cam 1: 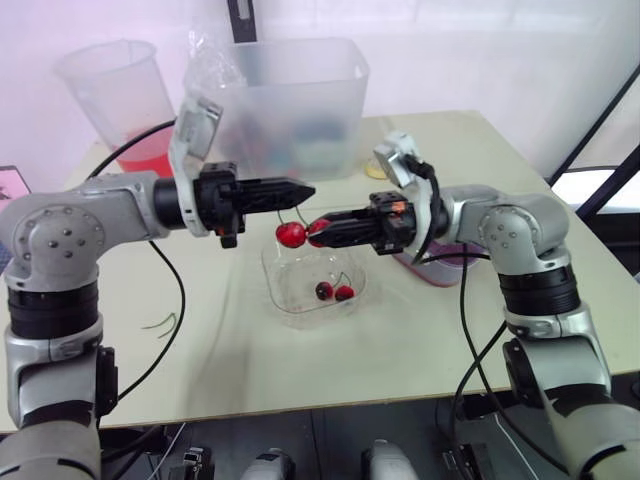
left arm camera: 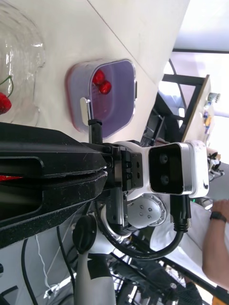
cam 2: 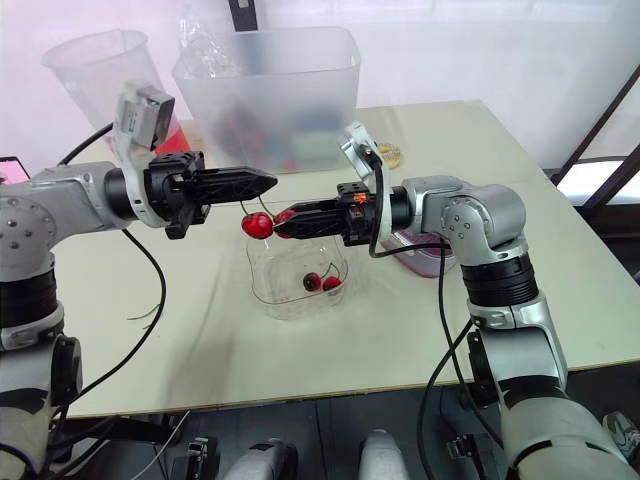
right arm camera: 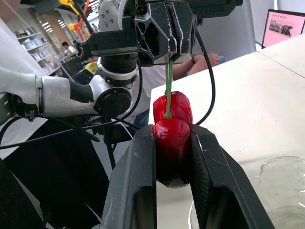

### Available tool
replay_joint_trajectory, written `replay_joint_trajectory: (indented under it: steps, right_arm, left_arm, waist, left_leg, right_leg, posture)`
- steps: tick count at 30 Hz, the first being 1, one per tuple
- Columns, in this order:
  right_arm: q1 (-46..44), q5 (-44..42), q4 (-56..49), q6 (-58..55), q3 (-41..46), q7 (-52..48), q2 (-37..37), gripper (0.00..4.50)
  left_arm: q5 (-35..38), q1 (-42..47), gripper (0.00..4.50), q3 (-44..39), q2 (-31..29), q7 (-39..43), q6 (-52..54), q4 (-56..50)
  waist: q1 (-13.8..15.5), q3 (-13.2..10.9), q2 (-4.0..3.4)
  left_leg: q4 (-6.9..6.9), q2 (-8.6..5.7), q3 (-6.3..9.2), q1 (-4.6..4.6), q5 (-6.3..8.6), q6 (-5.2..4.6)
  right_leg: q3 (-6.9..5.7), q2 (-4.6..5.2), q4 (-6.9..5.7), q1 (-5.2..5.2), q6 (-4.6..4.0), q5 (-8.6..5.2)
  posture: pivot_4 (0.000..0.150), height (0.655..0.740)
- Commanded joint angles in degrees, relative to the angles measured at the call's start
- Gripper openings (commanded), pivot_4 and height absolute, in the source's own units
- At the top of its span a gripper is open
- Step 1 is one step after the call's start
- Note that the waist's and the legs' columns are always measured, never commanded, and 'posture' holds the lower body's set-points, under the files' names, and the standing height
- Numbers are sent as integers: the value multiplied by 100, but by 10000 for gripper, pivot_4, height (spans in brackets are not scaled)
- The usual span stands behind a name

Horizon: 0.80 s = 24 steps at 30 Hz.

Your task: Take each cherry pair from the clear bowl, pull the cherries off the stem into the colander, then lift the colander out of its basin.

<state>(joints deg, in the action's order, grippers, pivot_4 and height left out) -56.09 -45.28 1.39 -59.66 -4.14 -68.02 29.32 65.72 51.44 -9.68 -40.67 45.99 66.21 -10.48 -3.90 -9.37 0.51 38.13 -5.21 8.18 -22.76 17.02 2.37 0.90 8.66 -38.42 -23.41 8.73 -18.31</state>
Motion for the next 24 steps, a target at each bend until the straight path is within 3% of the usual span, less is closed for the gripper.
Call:
replay_joint_trajectory:
  steps: [1,14,20,24]
  right_arm:
    - [200,72,-44,153,-40,-174,149,4115]
    - [709,61,521,225,332,-344,427,4115]
    - [-79,1139,1919,1162,252,-310,1216,4115]
    - [-565,2300,3244,2297,-120,-164,1585,4115]
  left_arm:
    - [51,47,0,-58,-40,4,-10,-138]
    - [95,44,0,-134,-9,-60,-26,-172]
    - [90,-50,0,-151,33,-147,-78,-256]
    - [116,-142,0,-215,87,-274,-123,-313]
  waist:
    - [6,0,0]
    - [4,0,0]
    - [21,0,0]
    - [7,0,0]
  left_leg:
    - [0,0,0,0,0,0]
    - [1,0,-2,0,0,0]
    - [1,-4,-3,0,0,0]
    - [-2,-1,-7,0,0,0]
  right_leg:
    - [0,0,0,0,0,0]
    - [0,0,0,0,0,0]
    - [0,2,1,1,0,0]
    - [1,0,5,0,0,0]
  posture:
    - [1500,7400]
    - [1500,7400]
    - [1500,7400]
    - [1500,7400]
